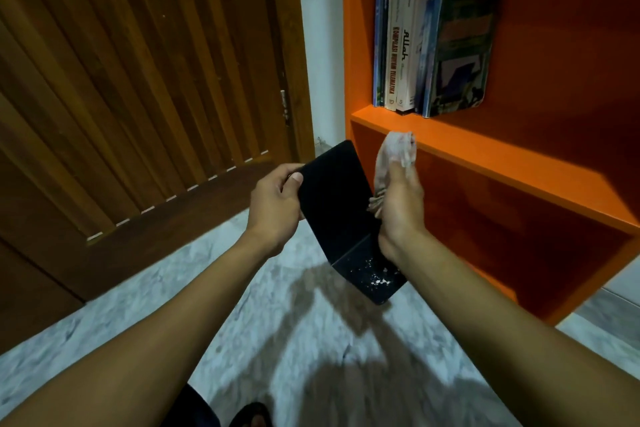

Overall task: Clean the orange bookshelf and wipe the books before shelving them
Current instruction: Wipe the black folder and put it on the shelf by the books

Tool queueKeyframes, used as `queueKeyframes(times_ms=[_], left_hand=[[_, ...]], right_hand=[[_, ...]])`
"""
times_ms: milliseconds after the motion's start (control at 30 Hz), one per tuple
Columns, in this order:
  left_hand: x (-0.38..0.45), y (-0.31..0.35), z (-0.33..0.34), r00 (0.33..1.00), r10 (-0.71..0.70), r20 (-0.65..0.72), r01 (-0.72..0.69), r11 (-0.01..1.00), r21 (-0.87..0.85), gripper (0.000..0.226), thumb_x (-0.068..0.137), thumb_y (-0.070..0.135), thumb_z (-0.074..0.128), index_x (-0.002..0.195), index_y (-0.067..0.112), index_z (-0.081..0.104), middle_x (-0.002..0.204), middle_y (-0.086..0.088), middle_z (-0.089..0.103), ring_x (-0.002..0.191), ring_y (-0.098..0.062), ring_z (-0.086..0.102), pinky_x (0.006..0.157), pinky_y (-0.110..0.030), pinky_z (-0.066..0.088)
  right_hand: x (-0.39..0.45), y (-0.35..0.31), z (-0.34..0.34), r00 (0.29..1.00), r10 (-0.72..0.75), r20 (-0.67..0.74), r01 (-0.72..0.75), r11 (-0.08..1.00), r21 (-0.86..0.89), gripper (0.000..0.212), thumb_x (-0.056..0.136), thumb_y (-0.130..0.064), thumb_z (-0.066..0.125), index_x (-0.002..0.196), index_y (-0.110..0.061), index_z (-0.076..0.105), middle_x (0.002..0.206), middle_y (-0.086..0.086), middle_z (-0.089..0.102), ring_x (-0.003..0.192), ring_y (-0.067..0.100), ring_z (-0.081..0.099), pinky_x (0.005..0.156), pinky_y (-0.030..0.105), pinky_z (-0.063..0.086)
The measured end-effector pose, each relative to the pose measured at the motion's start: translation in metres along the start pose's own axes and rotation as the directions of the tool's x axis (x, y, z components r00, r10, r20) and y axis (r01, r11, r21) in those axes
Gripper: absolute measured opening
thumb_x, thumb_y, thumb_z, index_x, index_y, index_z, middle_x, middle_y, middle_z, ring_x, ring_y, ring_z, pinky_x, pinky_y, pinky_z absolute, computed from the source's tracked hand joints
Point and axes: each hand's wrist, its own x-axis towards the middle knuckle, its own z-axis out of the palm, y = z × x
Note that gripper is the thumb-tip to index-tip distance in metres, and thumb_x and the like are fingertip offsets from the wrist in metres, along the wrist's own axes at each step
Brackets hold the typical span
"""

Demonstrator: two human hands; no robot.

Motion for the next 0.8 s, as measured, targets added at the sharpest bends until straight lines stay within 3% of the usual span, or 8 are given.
queueKeyframes(times_ms=[100, 200, 300, 433, 533, 633, 733, 800], left_hand=[[-0.004, 0.002, 0.02, 0.996, 0.071, -0.054, -0.07, 0.997, 0.019, 0.026, 0.105, 0.019, 0.043, 0.117, 0.02, 0.066, 0.105, 0.003, 0.069, 0.103, -0.016, 0.066, 0.08, -0.041, 0.062], [-0.007, -0.001, 0.032, 0.991, 0.104, -0.087, -0.1, 0.994, 0.043, 0.026, 0.105, 0.017, 0.044, 0.116, 0.02, 0.067, 0.104, 0.004, 0.07, 0.101, -0.015, 0.067, 0.083, -0.043, 0.06], [-0.006, -0.007, 0.034, 0.986, 0.096, -0.137, -0.086, 0.993, 0.075, 0.026, 0.104, 0.015, 0.045, 0.117, 0.016, 0.068, 0.104, -0.001, 0.071, 0.1, -0.018, 0.067, 0.084, -0.043, 0.06], [0.004, -0.013, 0.026, 0.973, 0.095, -0.209, -0.073, 0.991, 0.108, 0.024, 0.104, 0.014, 0.046, 0.114, 0.014, 0.068, 0.099, 0.001, 0.069, 0.099, -0.018, 0.066, 0.078, -0.023, 0.056], [0.013, -0.02, 0.013, 0.968, 0.111, -0.223, -0.077, 0.985, 0.156, 0.025, 0.104, 0.015, 0.046, 0.117, 0.011, 0.067, 0.101, 0.001, 0.068, 0.1, -0.017, 0.064, 0.077, -0.019, 0.054], [0.02, -0.025, 0.0, 0.975, 0.11, -0.192, -0.076, 0.982, 0.175, 0.026, 0.105, 0.018, 0.045, 0.119, 0.013, 0.066, 0.105, 0.0, 0.068, 0.103, -0.018, 0.064, 0.085, -0.038, 0.059], [0.021, -0.026, -0.012, 0.979, 0.137, -0.149, -0.101, 0.968, 0.229, 0.025, 0.105, 0.018, 0.045, 0.119, 0.015, 0.065, 0.105, 0.005, 0.066, 0.104, -0.016, 0.063, 0.081, -0.021, 0.057], [0.019, -0.027, -0.017, 0.978, 0.176, -0.111, -0.14, 0.95, 0.28, 0.025, 0.105, 0.017, 0.045, 0.117, 0.017, 0.066, 0.104, 0.006, 0.066, 0.101, -0.012, 0.062, 0.074, -0.009, 0.05]], right_hand=[[-0.003, 0.034, 0.01, 0.996, 0.074, -0.051, -0.08, 0.987, -0.136, 0.067, 0.09, -0.063, 0.04, 0.151, -0.043, 0.025, 0.157, 0.001, 0.036, 0.14, 0.023, 0.037, 0.117, 0.049, 0.031], [0.008, 0.081, 0.008, 0.99, 0.124, -0.063, -0.134, 0.971, -0.196, 0.061, 0.073, -0.075, 0.038, 0.133, -0.064, 0.036, 0.129, 0.001, 0.046, 0.112, 0.021, 0.038, 0.098, 0.04, 0.037], [-0.016, 0.077, 0.015, 0.973, 0.226, -0.036, -0.229, 0.964, -0.135, 0.049, 0.096, -0.049, 0.045, 0.143, -0.037, 0.041, 0.103, 0.0, 0.05, 0.087, 0.019, 0.05, 0.072, 0.024, 0.045], [-0.04, 0.072, 0.018, 0.905, 0.418, 0.08, -0.412, 0.907, -0.083, 0.017, 0.106, -0.021, 0.04, 0.114, -0.016, 0.054, 0.053, 0.001, 0.043, 0.041, 0.011, 0.04, 0.04, 0.018, 0.031], [-0.049, 0.065, 0.016, 0.825, 0.539, 0.169, -0.525, 0.842, -0.121, 0.034, 0.105, -0.029, 0.04, 0.111, -0.002, 0.062, 0.079, 0.016, 0.065, 0.067, 0.024, 0.064, 0.062, 0.024, 0.049], [-0.045, 0.049, 0.007, 0.809, 0.563, 0.167, -0.53, 0.823, -0.204, 0.039, 0.104, -0.032, 0.042, 0.119, -0.002, 0.06, 0.107, 0.023, 0.071, 0.094, 0.04, 0.071, 0.087, 0.056, 0.056], [-0.028, 0.015, -0.007, 0.897, 0.416, 0.147, -0.362, 0.885, -0.294, 0.037, 0.104, -0.027, 0.043, 0.111, 0.006, 0.056, 0.1, 0.028, 0.069, 0.088, 0.045, 0.068, 0.079, 0.047, 0.054], [-0.018, -0.009, -0.019, 0.944, 0.294, 0.148, -0.226, 0.906, -0.357, 0.024, 0.104, -0.019, 0.042, 0.097, -0.005, 0.06, 0.102, 0.027, 0.071, 0.094, 0.043, 0.069, 0.083, 0.042, 0.056]])
